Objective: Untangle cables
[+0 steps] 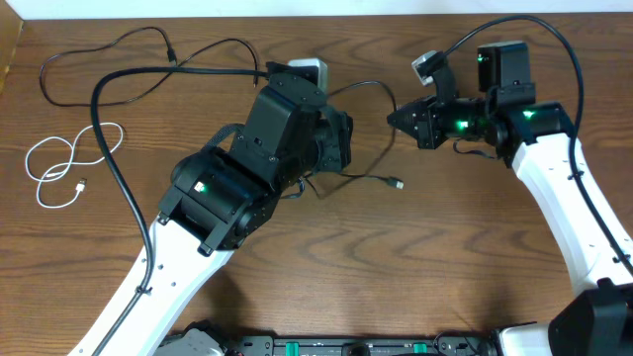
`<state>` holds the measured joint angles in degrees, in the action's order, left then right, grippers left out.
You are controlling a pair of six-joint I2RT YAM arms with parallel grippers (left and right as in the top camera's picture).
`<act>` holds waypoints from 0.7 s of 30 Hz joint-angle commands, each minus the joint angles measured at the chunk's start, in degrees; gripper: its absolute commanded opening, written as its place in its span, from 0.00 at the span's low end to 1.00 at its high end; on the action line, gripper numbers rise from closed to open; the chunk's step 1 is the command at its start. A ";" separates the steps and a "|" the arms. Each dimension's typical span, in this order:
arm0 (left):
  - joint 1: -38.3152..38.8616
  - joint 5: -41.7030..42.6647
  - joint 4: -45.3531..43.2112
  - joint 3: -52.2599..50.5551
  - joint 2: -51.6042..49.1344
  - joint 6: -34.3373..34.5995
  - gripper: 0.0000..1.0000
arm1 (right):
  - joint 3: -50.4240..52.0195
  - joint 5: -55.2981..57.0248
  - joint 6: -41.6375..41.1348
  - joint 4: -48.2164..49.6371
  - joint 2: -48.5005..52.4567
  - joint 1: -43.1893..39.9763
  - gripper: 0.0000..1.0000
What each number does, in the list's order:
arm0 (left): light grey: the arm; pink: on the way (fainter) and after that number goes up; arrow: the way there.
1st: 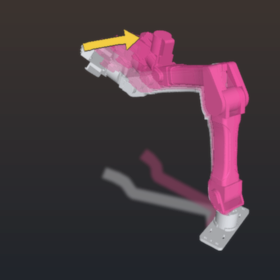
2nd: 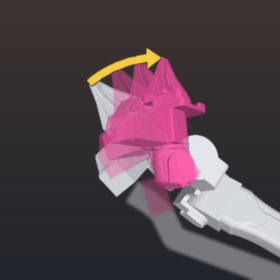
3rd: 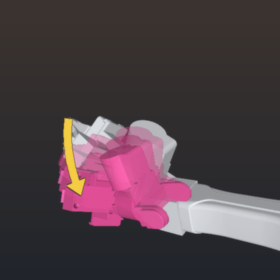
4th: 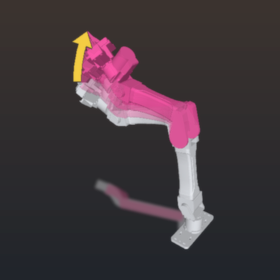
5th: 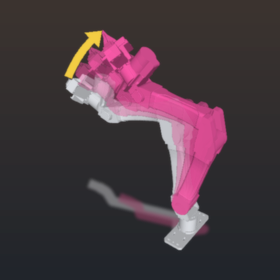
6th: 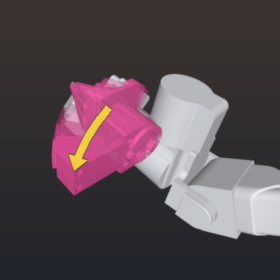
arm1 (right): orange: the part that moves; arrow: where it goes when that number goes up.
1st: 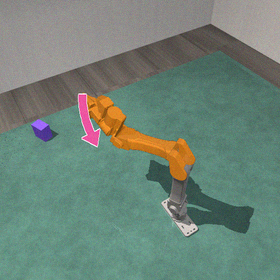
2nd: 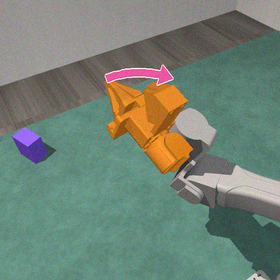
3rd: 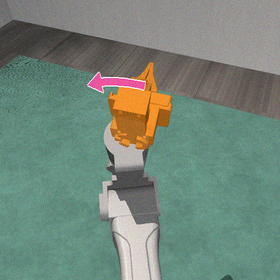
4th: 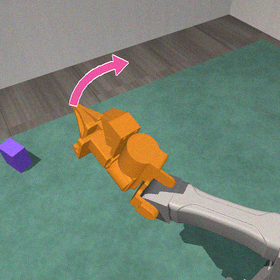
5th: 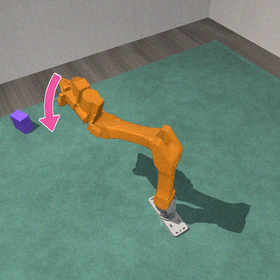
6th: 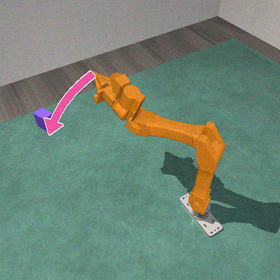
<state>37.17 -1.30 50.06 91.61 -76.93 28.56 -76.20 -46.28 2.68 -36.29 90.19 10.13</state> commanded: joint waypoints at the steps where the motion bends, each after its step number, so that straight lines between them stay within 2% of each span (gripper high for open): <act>1: -0.35 -3.48 -0.48 0.35 1.07 -0.44 0.60 | 0.13 -2.97 -0.46 0.35 -3.30 0.17 0.01; 5: -0.35 -2.93 -1.68 0.35 1.05 0.46 0.61 | 0.13 -5.55 -0.55 0.37 -3.72 0.85 0.01; 9: -0.35 -2.16 -1.68 0.35 0.42 7.13 0.60 | 0.13 -11.06 -0.55 1.27 -3.72 1.57 0.01; 16: -0.35 -2.23 -2.78 0.35 -2.19 7.52 0.60 | 0.13 -13.66 -0.44 1.81 -3.72 2.40 0.01; 21: -1.81 -2.60 -5.86 0.35 -2.82 7.93 0.60 | 0.13 -23.23 5.09 1.79 -3.72 2.40 0.01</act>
<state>36.69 -2.98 45.17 91.61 -79.55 35.38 -76.20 -60.90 3.79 -34.65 87.39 12.16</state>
